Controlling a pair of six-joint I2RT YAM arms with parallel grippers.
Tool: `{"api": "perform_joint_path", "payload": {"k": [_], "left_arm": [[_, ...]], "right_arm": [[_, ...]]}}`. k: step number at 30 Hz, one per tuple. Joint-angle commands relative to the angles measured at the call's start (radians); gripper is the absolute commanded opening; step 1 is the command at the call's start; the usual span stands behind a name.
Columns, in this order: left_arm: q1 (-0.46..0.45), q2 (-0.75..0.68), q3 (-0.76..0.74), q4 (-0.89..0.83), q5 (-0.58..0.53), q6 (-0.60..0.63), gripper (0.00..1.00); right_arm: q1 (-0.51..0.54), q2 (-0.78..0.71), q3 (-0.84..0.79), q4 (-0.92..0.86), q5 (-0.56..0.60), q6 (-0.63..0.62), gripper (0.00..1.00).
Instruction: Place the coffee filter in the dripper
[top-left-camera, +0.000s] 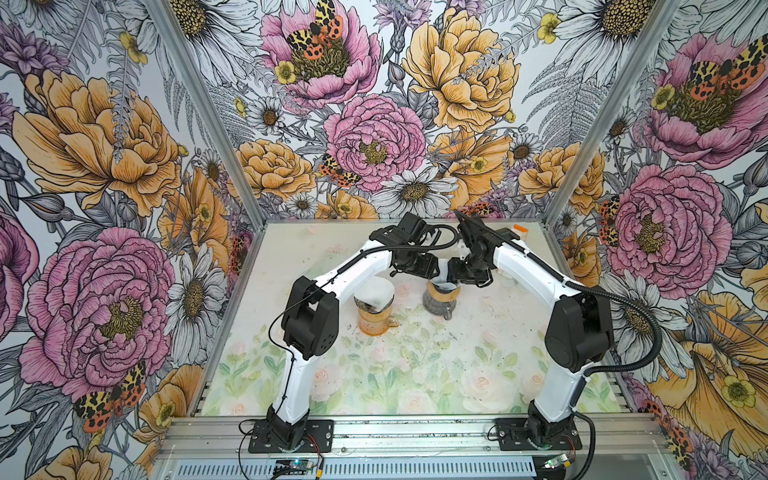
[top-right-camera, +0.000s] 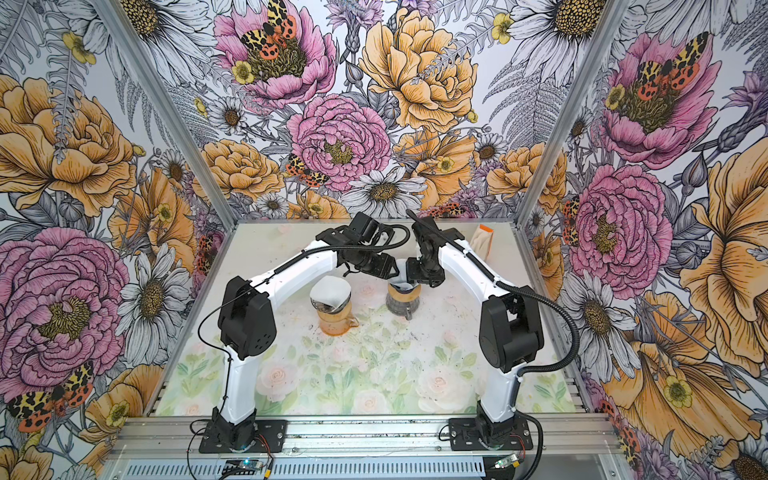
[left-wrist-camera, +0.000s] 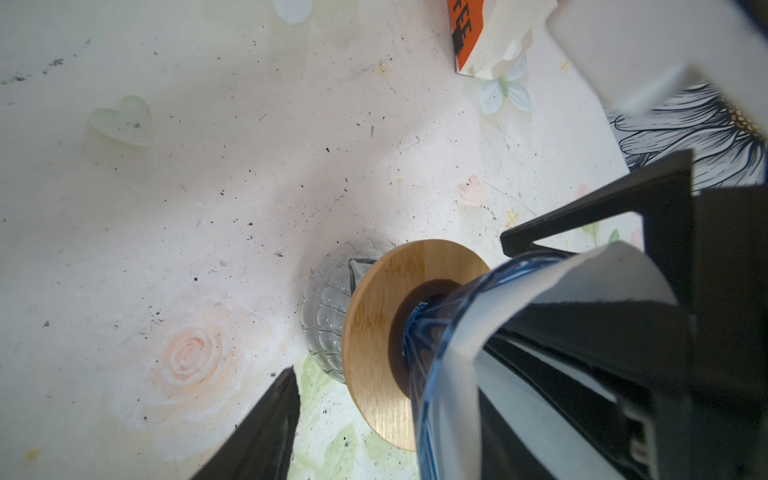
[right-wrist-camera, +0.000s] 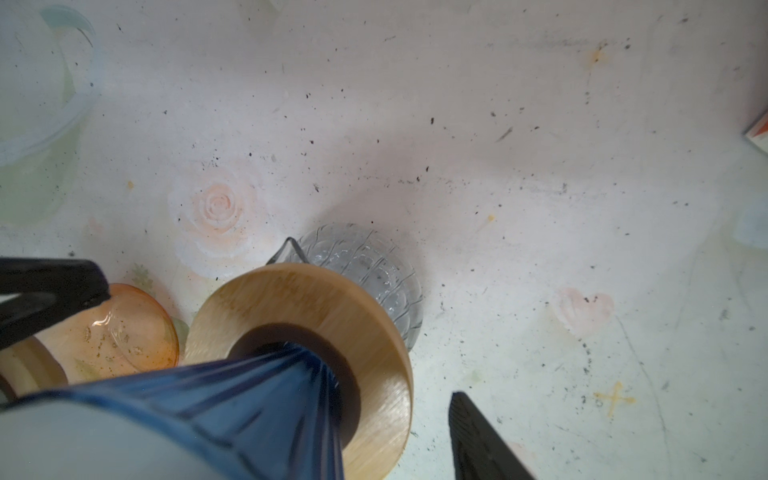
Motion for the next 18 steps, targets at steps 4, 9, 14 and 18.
{"api": "perform_joint_path", "payload": {"k": [4, 9, 14, 18], "left_arm": [[-0.007, -0.080, 0.021, 0.000, -0.026, 0.020, 0.60], [-0.008, -0.096, 0.020, 0.000, -0.038, 0.022, 0.60], [-0.007, -0.114, 0.023, 0.001, -0.052, 0.025, 0.62], [-0.008, -0.130, 0.020, 0.003, -0.066, 0.027, 0.65]], "right_arm": [[0.004, -0.047, 0.032, 0.007, -0.006, 0.009, 0.58], [0.005, -0.061, 0.037, 0.009, -0.006, 0.011, 0.58], [0.005, -0.082, 0.040, 0.013, 0.010, 0.013, 0.59], [0.005, -0.104, 0.044, 0.022, 0.018, 0.010, 0.59]]}}
